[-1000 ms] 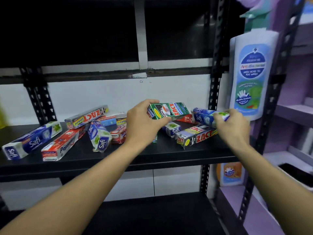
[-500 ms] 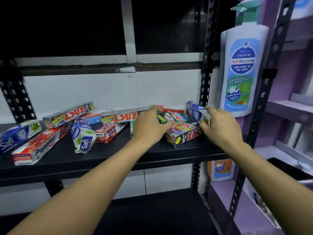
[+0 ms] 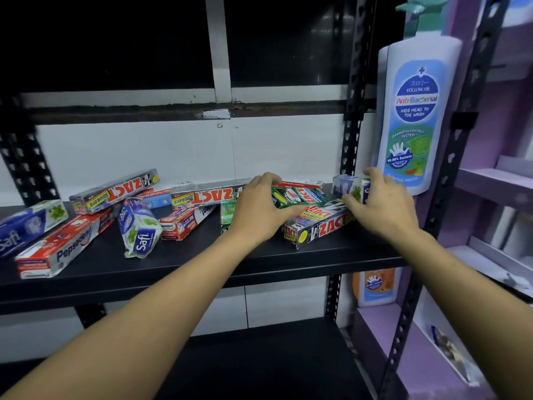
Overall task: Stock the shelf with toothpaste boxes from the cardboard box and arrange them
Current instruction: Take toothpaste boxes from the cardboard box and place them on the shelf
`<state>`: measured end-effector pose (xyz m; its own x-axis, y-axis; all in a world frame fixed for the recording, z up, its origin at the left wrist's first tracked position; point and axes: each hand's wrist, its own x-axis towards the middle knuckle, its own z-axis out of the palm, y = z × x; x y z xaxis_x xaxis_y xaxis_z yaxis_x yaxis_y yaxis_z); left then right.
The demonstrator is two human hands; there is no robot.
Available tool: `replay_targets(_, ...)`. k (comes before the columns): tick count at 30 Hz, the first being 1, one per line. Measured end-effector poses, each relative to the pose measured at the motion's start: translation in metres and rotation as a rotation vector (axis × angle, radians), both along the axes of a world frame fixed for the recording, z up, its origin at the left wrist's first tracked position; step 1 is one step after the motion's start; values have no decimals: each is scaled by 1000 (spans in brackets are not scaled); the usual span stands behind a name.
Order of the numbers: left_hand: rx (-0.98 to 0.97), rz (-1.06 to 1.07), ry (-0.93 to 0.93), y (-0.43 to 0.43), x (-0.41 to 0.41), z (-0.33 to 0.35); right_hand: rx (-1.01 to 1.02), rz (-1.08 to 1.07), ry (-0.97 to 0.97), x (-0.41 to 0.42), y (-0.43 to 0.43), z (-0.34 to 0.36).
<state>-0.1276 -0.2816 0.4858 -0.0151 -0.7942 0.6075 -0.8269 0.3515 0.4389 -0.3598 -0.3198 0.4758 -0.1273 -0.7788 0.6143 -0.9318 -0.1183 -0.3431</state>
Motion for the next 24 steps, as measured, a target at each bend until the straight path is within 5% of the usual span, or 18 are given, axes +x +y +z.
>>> replay_targets(24,-76,6,-179,23,4,-5,95,56,-263,-26,23,-16)
